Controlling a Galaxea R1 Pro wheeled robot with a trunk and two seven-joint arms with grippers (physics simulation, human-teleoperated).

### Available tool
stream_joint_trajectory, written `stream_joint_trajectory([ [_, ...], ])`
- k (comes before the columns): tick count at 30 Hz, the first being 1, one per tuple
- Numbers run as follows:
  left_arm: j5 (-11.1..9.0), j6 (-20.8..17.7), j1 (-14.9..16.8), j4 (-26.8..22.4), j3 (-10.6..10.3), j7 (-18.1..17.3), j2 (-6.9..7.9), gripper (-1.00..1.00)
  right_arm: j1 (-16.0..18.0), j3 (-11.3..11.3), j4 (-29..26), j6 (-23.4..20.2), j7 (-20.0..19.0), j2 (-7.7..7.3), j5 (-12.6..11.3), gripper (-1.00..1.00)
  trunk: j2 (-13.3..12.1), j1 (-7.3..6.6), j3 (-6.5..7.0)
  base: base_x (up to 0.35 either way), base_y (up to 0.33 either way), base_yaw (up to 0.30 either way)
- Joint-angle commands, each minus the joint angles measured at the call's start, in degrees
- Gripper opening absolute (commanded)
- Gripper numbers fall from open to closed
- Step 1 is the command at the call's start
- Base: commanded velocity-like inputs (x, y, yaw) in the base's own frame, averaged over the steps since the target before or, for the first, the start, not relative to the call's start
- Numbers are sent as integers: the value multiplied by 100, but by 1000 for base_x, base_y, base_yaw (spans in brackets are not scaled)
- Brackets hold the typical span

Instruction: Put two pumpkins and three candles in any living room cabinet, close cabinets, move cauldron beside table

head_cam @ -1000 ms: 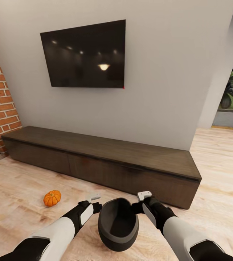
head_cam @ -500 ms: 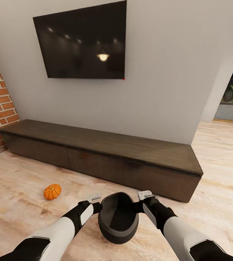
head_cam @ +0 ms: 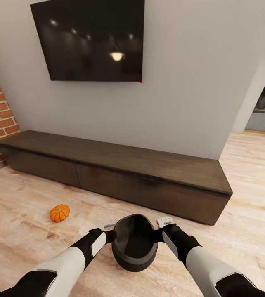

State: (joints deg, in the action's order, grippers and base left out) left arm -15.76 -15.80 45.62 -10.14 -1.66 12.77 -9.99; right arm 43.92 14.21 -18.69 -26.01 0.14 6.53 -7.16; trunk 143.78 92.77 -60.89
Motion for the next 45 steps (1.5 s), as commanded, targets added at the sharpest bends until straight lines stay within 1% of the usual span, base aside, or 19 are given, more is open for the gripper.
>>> stream_joint_trajectory([
  [1, -46, -27, 0, -13, -19, 33, 0, 100, 3, 47, -7, -26, 12, -5, -58, 100, 2, -1, -5, 0, 0, 0],
  [9, -42, -11, 0, -4, -23, 33, 12, 100, 3, 47, -3, -26, 19, -2, -52, 100, 2, -1, -5, 7, 0, 0],
  [15, -41, -17, 0, 6, -27, 29, 15, 100, 3, 47, -3, -26, 20, -2, -49, 100, 2, -1, -5, 183, 0, 0],
  [28, -39, -11, 0, 17, -28, 30, 8, 100, 3, 47, -3, -10, 40, -7, -35, 100, 2, -1, -5, 11, 0, 0],
  [40, -40, -5, 0, 21, -28, 26, 0, 100, 3, 64, -3, 192, 64, -6, -32, 100, 2, -1, -5, 0, 0, 0],
  [45, -41, -9, 0, 21, -28, 37, 0, 100, 3, 64, -3, 212, 65, -5, -32, 100, 9, 12, -116, 0, 0, 0],
])
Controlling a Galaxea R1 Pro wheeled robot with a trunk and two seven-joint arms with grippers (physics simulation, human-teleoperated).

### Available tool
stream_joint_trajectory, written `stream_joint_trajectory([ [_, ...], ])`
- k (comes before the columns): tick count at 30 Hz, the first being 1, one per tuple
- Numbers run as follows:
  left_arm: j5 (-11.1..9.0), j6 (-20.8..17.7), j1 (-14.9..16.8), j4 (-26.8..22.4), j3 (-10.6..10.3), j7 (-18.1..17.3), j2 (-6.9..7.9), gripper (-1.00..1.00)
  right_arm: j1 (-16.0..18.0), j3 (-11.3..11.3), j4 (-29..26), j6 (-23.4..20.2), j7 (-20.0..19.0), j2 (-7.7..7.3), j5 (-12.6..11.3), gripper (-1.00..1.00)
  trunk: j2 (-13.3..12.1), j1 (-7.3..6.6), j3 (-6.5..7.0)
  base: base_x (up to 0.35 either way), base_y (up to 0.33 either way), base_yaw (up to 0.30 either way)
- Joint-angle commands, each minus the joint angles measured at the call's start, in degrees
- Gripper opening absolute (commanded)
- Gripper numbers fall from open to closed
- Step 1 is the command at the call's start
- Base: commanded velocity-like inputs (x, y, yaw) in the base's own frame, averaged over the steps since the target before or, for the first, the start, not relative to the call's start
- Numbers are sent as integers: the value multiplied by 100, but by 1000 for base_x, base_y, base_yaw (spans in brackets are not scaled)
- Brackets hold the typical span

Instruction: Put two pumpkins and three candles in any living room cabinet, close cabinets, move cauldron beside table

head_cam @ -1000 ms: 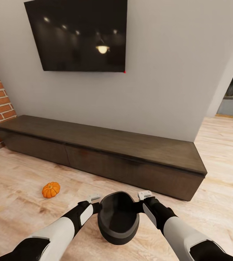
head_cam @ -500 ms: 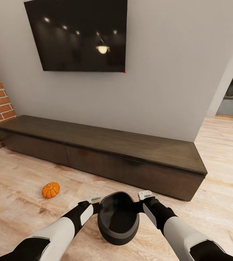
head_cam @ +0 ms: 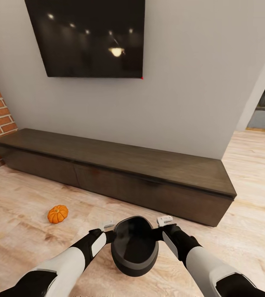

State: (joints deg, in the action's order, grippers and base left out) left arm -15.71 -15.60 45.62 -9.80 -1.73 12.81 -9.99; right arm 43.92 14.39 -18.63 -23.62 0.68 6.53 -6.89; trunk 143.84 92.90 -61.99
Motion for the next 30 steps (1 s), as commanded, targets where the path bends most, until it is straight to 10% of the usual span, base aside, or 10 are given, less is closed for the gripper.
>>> stream_joint_trajectory([
  [1, -46, -30, 0, -13, -20, 31, 0, 100, 3, 46, -9, -24, 12, -7, -58, 100, 4, 1, -28, 0, 0, 0],
  [30, -46, -33, 0, -5, -20, 28, 0, 100, 3, 39, 12, 163, 43, -30, -58, 100, 8, 9, -94, 0, 0, 0],
])
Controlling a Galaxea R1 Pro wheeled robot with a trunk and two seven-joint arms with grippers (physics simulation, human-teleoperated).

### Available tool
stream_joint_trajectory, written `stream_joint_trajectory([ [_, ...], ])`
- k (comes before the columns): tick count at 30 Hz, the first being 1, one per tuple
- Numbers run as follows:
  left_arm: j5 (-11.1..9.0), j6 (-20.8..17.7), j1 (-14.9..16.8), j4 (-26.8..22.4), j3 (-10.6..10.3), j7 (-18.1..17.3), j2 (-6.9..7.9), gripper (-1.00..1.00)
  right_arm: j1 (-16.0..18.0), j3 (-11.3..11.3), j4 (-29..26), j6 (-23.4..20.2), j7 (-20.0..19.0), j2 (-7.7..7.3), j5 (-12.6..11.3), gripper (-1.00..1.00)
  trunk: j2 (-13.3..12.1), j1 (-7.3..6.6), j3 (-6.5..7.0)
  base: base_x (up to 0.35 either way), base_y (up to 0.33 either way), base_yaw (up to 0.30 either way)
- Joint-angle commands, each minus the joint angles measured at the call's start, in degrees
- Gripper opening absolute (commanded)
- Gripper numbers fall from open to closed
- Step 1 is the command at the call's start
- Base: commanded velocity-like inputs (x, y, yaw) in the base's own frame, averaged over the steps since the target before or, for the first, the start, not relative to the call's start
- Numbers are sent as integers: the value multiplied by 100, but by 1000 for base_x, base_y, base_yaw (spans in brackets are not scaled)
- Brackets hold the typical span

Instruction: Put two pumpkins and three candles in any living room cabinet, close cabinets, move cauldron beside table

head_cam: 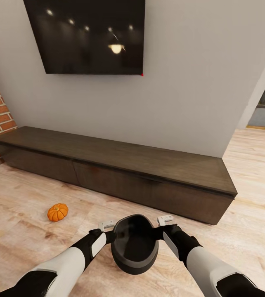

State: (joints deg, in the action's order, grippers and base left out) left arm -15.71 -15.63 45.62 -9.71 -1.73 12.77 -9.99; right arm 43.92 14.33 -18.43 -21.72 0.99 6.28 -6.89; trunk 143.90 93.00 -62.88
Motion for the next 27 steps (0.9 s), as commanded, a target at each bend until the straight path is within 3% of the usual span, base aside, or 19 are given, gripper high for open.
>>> stream_joint_trajectory([
  [1, -46, -29, 0, -13, -20, 33, 0, 100, 2, 42, -6, -12, 12, -10, -58, 100, 2, -1, -5, 0, 0, 0],
  [7, -46, -28, 0, -13, -20, 33, 0, 100, 2, 29, -2, 48, 15, -103, -58, 100, 2, -1, -5, 0, 0, 0],
  [11, -46, -28, 0, -13, -20, 33, 0, 100, 2, 48, -44, 77, 451, -109, -64, 100, 2, -1, -5, 0, 0, 0],
  [27, -46, -28, 0, -13, -20, 34, 0, 100, 2, 44, -64, 80, 454, -109, -67, 100, 2, -1, -5, 0, 0, 0],
])
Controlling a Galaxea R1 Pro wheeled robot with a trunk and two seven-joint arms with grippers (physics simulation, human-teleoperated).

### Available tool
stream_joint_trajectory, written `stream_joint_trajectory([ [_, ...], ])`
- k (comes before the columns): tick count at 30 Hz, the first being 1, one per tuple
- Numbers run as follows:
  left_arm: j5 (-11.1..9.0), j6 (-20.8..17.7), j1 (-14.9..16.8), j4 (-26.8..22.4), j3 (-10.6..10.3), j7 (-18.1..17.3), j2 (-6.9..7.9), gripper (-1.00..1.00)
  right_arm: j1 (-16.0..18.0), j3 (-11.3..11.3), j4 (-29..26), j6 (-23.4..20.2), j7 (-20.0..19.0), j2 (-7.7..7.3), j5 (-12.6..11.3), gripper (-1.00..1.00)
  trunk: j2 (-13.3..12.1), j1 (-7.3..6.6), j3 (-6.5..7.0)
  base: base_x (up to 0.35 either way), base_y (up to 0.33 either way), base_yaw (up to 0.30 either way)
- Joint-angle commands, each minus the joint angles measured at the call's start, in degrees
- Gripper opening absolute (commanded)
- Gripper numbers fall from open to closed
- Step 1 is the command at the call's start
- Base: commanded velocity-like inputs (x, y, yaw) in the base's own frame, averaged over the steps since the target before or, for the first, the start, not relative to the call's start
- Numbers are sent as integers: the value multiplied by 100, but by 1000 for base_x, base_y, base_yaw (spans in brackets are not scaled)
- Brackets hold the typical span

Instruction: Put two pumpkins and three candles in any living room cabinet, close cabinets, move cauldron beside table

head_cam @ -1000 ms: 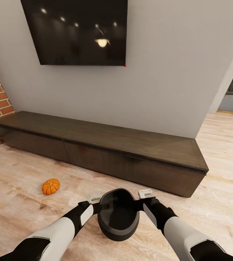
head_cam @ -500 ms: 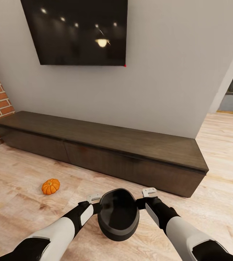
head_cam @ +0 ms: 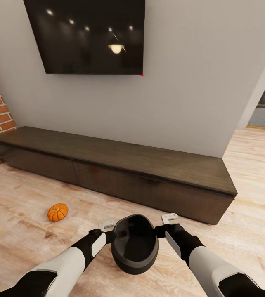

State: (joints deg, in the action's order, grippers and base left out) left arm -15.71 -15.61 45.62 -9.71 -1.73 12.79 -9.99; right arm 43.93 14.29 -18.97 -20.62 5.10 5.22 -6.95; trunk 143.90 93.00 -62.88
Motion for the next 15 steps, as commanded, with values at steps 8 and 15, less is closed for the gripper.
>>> stream_joint_trajectory([
  [8, -46, -30, 0, -13, -20, 39, 0, 100, 2, 48, 6, -29, 37, 4, -69, 100, 9, 12, -116, 0, 0, 0],
  [15, -46, -30, 0, -13, -20, 40, 0, 100, 2, 48, 7, -29, 35, 4, -70, 100, 18, 30, -271, 0, 0, 0],
])
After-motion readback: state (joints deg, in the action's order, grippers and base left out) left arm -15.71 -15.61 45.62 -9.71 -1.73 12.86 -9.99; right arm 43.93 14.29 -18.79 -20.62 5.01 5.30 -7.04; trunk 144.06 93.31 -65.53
